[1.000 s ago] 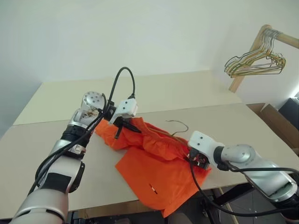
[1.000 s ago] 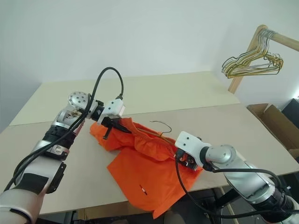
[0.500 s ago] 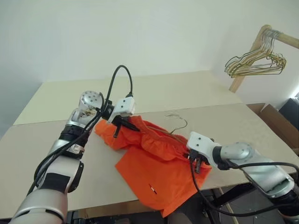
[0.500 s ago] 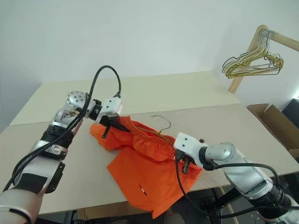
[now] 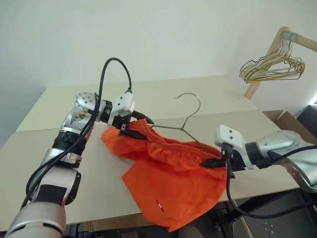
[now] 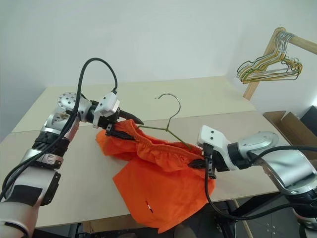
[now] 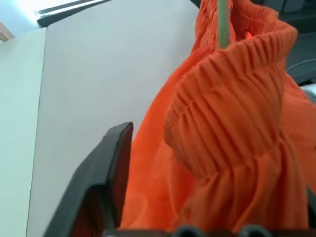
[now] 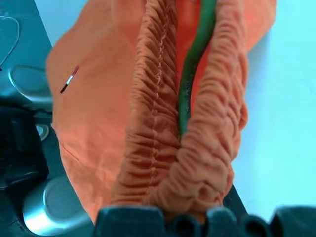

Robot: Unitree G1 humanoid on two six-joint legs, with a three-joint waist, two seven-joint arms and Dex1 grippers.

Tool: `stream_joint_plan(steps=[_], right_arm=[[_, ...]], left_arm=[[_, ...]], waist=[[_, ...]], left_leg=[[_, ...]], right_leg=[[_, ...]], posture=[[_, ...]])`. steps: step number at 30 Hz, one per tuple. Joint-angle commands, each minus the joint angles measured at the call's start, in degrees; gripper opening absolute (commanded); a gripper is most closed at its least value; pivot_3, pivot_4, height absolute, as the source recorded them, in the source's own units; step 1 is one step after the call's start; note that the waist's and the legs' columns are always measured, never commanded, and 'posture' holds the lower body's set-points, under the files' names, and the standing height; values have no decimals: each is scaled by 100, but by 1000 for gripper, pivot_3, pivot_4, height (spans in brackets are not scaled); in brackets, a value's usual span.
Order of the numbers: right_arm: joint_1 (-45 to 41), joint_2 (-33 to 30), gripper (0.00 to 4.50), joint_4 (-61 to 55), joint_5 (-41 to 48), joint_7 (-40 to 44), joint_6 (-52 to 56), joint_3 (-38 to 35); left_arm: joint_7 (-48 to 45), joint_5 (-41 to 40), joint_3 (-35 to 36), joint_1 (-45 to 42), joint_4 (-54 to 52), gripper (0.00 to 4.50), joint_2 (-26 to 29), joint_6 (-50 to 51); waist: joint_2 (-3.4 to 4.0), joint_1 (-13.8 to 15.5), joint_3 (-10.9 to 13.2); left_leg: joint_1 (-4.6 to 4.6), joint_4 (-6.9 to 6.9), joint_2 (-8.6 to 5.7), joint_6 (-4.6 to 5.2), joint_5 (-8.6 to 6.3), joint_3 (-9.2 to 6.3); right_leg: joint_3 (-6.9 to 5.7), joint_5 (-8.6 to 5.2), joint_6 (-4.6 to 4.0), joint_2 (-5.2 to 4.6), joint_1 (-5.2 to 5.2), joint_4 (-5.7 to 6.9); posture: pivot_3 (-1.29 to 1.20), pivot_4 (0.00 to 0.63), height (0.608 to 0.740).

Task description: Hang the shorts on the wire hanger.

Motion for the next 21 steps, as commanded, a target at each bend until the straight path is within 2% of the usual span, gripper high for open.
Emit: stream_joint_plan(steps=[1, 5, 15, 18, 21], right_arm=[[-204, -39, 0, -47, 236, 128, -84, -386], [-199, -37, 0, -84, 406, 148, 25, -455], [275, -23, 0, -138, 945, -134, 509, -1045], [444, -22, 0, -283, 1098, -283, 604, -1231], [663, -5, 0, -409, 1263, -461, 720, -1401]], left_arm=[[-21, -186, 75, -27, -221, 4381, -25, 90], [-21, -174, 121, 45, -253, 4485, -28, -14], [-21, -472, -162, 110, -237, 4485, 597, -341], [-21, -357, -88, 77, 66, 4485, 701, -597], [305, -183, 281, -176, 521, 4485, 545, -768]], waist=[[0, -4, 0], [0, -11, 0], [0, -6, 0], [0, -5, 0], [0, 9, 0]], left_leg=[[0, 0, 1, 0, 0, 0], [1, -1, 3, 0, 0, 0], [-1, -2, 3, 0, 0, 0], [1, -2, 3, 0, 0, 0], [1, -2, 3, 0, 0, 0]], right_leg=[[0, 0, 0, 2, 0, 0], [1, 0, 0, 2, -2, 3], [2, 0, 0, -1, -4, 2], [2, 0, 0, -2, -3, 4], [2, 0, 0, 0, -3, 4]], posture=[[-125, 0, 740], [-129, 0, 740], [-140, 0, 740], [-142, 0, 740], [-139, 0, 740]])
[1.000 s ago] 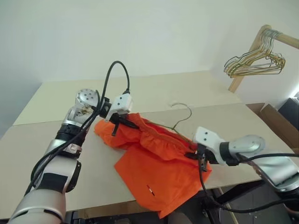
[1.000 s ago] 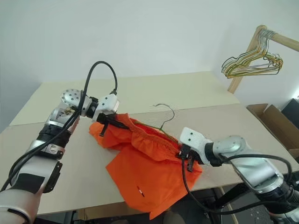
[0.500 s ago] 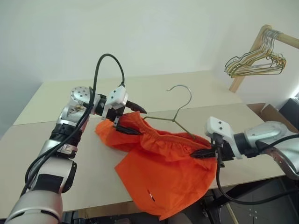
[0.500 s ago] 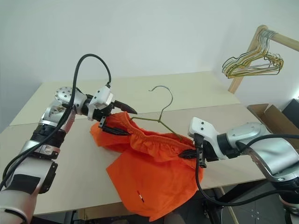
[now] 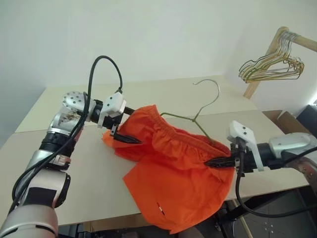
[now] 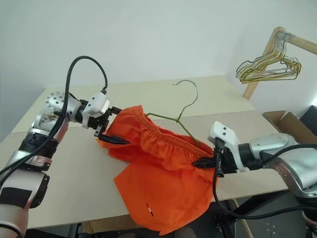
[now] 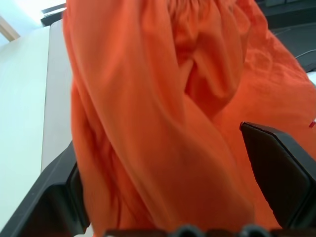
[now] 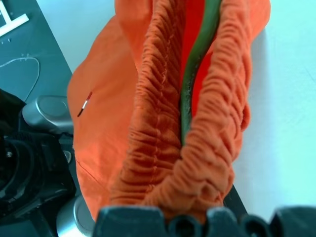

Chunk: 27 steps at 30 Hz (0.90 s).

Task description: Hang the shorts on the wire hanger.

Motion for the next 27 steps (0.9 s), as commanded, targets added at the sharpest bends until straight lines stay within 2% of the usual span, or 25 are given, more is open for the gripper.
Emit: stream_joint_plan(steps=[1, 4, 7, 12, 15, 20, 22, 27], right_arm=[[161, 12, 0, -244, 273, -211, 123, -408], [457, 48, 0, -308, 411, -466, 247, -627], [676, 282, 0, -284, 574, -989, 538, -1030], [718, 900, 0, -210, 756, -2176, 1285, -1737], [616, 1302, 0, -214, 792, -2844, 1793, -2104], [1, 2304, 0, -129, 260, -4186, 2959, -2789], [-84, 2521, 0, -145, 165, -4561, 3090, -2942], [-613, 3413, 0, 131, -584, -6561, 3090, -3710]], left_arm=[[470, 168, 515, -409, 455, 4485, -127, -248], [1017, 81, 961, -750, 807, 4485, -291, -57], [1200, -312, 1440, -897, 650, 4485, -344, 603], [1619, -1380, 2120, -385, -1023, 4485, -550, 2180], [2079, -1810, 2345, -89, -1925, 4485, -751, 2750], [2835, -2319, 2472, 315, -3083, 4485, -1162, 3343], [3064, -2422, 2501, 417, -3349, 4485, -1244, 3497], [3585, -2550, 2519, 803, -3999, 4485, -1420, 3600]], waist=[[-2, 11, 1], [-8, 48, 3], [-8, 58, 3], [-8, 28, 1], [-7, 26, 0], [-4, -19, -4], [2, -29, -7], [26, -58, -22]], left_leg=[[-1, 0, 0, 0, 0, 0], [-9, 4, -2, 0, 0, 0], [-14, 4, -3, 2, -1, 0], [-10, 3, 3, 3, -1, 0], [-3, 3, 3, 2, -1, -1], [-1, -1, 4, 1, -1, -1], [-1, -3, 3, -1, 0, -1], [-1, -10, -2, -11, 6, 0]], right_leg=[[-1, 0, 0, 0, 0, -2], [-4, 0, 0, -1, -1, -4], [-4, 0, 0, -1, -3, 7], [1, 0, 0, -1, -3, 13], [7, 0, 0, -6, -1, 12], [14, 1, -1, -6, -2, 13], [17, 1, -1, -8, -4, 12], [21, 1, -1, -9, -5, 14]], posture=[[-138, 0, 740], [-137, 0, 740], [-139, 0, 740], [-147, 0, 740], [-158, 0, 740], [-171, 0, 740], [-177, 0, 740], [-179, 0, 740]])
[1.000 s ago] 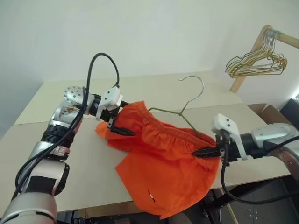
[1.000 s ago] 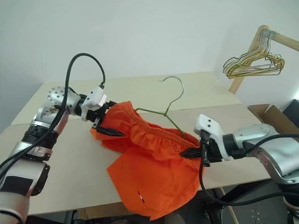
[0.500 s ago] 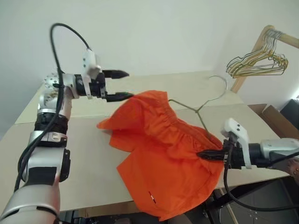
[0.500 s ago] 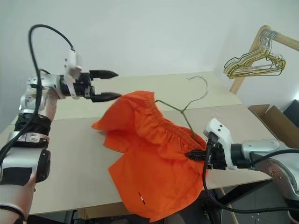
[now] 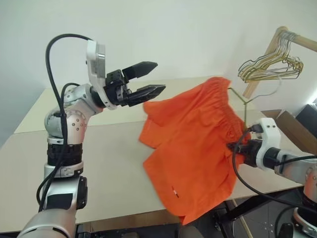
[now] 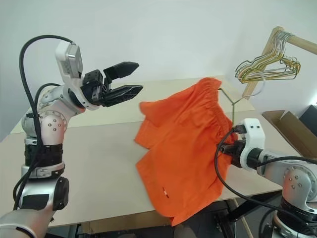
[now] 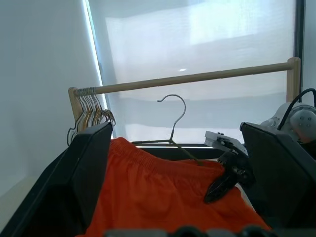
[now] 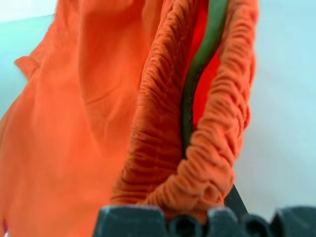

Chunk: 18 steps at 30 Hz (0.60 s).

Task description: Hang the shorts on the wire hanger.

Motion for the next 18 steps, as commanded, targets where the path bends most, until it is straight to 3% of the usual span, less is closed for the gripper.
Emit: stream_joint_plan(steps=[1, 3, 9, 18], right_arm=[[-610, 438, 0, 66, -646, -1451, 43, -716], [-966, 776, 0, 93, -989, -2181, 43, -995], [-1694, 1190, 0, 137, -1494, -3293, 43, -1545], [-2761, 333, 0, 1070, -2086, -3559, 43, -2654]], left_arm=[[314, -212, 119, 95, -478, 4485, -18, 96], [394, -290, 138, 170, -617, 4485, -29, 163], [635, -438, 163, 263, -813, 4485, -42, 265], [640, -391, 79, 292, -789, 4485, 40, 197]], waist=[[19, -12, -12], [40, -31, -25], [92, -134, -57], [113, -268, -68]], left_leg=[[0, 0, -4, -2, 1, 1], [2, 0, -5, -5, 3, 3], [5, -7, -4, -5, 3, 2], [67, -30, -7, -2, 2, 3]], right_leg=[[1, 0, 0, -4, 0, -1], [2, 0, 0, -3, 0, -2], [0, 0, 0, 4, 6, 0], [-5, -1, 0, 12, 82, -47]], posture=[[-178, 0, 740], [-176, 0, 740], [-178, 0, 740], [-175, 0, 740]])
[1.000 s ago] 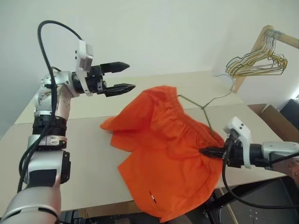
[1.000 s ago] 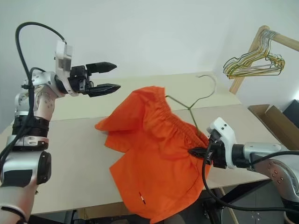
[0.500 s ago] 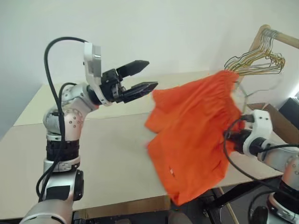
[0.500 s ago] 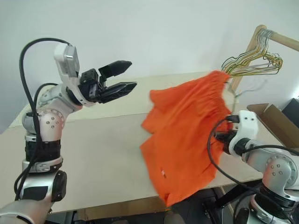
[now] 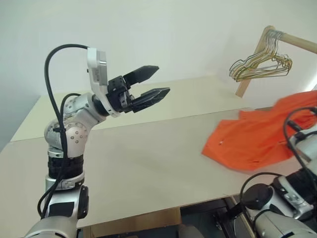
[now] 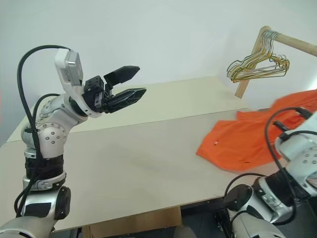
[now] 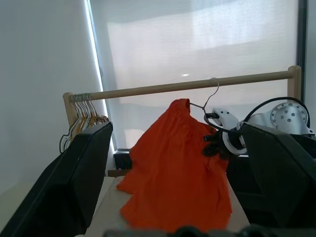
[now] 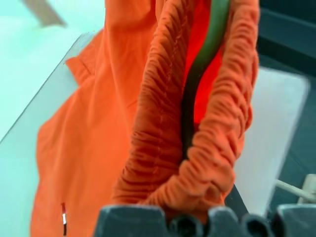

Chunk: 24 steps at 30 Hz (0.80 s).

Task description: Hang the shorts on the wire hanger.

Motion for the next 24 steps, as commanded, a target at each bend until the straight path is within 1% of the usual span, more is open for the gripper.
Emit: stream_joint_plan(steps=[1, 5, 14, 16, 21, 24], right_arm=[[-581, -316, 0, 282, -113, -84, 44, -480], [-785, -827, 0, 701, -210, -24, 44, -662], [-1104, -1525, 0, 1710, -544, 162, 44, -1298], [-1103, -1713, 0, 1952, -730, 219, 44, -1448], [-1127, -2207, 0, 2402, -1006, 535, 44, -1410], [-1148, -2417, 0, 2713, -1206, 692, 44, -1450]], left_arm=[[-29, -13, 7, -68, -68, 4485, 95, -57], [-64, -24, -3, -95, -44, 4485, 119, -55], [-131, -32, -55, -81, -59, 4485, 146, -64], [-164, -31, -74, -83, -57, 4485, 155, -66], [-208, -9, -106, -112, -37, 4485, 172, -70], [-248, -9, -119, -136, -28, 4485, 185, -65]], waist=[[2, -31, 1], [6, -40, 1], [9, -33, 3], [9, -19, 4], [8, -4, 10], [13, -5, 14]], left_leg=[[10, -5, 0, 0, 0, 3], [53, -45, -7, 1, 0, 14], [60, -58, -6, 1, 0, 19], [62, -59, -5, 1, 0, 18], [63, -60, -6, 2, -1, 19], [67, -69, -5, 4, -2, 22]], right_leg=[[3, 0, 0, 0, 10, -4], [13, -1, -1, 2, 38, -20], [16, -1, -1, 1, 56, -44], [8, -1, -1, 5, 67, -52], [5, -1, 0, 5, 79, -63], [6, -3, 2, 6, 110, -75]], posture=[[-176, 0, 740], [-178, 0, 740], [-185, 0, 740], [-186, 0, 740], [-189, 0, 740], [-187, 0, 740]])
